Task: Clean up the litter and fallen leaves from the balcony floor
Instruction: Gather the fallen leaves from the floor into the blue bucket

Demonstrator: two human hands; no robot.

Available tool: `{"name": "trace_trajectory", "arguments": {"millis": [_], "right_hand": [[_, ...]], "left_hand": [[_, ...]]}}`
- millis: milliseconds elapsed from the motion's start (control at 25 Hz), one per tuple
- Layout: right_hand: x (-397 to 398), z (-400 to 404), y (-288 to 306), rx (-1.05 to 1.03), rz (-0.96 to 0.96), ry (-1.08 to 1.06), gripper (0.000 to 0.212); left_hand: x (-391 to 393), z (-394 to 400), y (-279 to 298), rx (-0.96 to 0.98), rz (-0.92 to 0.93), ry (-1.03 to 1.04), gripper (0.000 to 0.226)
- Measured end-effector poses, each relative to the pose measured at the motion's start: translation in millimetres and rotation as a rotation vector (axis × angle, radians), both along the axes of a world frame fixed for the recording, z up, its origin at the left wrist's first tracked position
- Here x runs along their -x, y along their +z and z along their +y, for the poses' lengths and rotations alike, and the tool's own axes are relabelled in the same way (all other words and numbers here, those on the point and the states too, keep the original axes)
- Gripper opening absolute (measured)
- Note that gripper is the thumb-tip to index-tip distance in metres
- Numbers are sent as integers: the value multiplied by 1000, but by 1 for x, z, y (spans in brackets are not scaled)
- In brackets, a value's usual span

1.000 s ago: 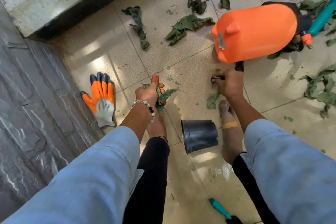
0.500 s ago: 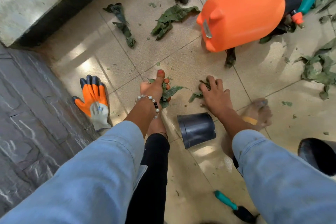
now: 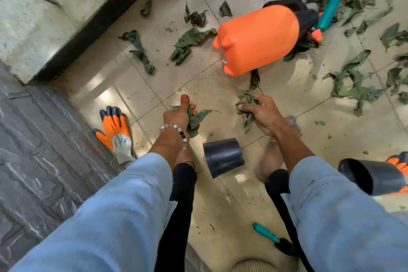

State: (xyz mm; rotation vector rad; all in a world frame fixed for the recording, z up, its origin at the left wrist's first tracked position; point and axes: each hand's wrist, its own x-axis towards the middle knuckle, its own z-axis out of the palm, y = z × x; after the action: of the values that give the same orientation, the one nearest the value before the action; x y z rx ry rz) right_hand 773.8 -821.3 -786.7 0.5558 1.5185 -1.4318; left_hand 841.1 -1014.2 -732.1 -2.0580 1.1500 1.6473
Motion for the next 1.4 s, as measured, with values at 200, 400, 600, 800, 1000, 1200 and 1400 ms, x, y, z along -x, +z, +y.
{"name": "trace_trajectory", "arguments": {"millis": [200, 400, 600, 800, 1000, 1200, 1400], "right_hand": [[24, -4, 150, 207, 2, -241, 25], [77, 24, 362, 285, 72, -773, 24], [120, 92, 523, 152, 193, -1024, 32], [135, 187, 607, 125, 195, -1233, 24], [145, 266, 640, 95, 423, -1291, 10], [170, 337, 652, 59, 449, -1466, 8], [220, 428, 644, -71, 461, -1627, 39]], "left_hand": [[62, 44, 111, -47, 135, 278, 41], [150, 127, 298, -27, 300, 271, 31], [196, 236, 451, -217, 549, 117, 46], [215, 334, 533, -348, 651, -196, 47], [235, 415, 570, -458, 718, -413, 56], [272, 494, 574, -353, 705, -705, 46], [318, 591, 603, -381, 814, -1037, 53]]}}
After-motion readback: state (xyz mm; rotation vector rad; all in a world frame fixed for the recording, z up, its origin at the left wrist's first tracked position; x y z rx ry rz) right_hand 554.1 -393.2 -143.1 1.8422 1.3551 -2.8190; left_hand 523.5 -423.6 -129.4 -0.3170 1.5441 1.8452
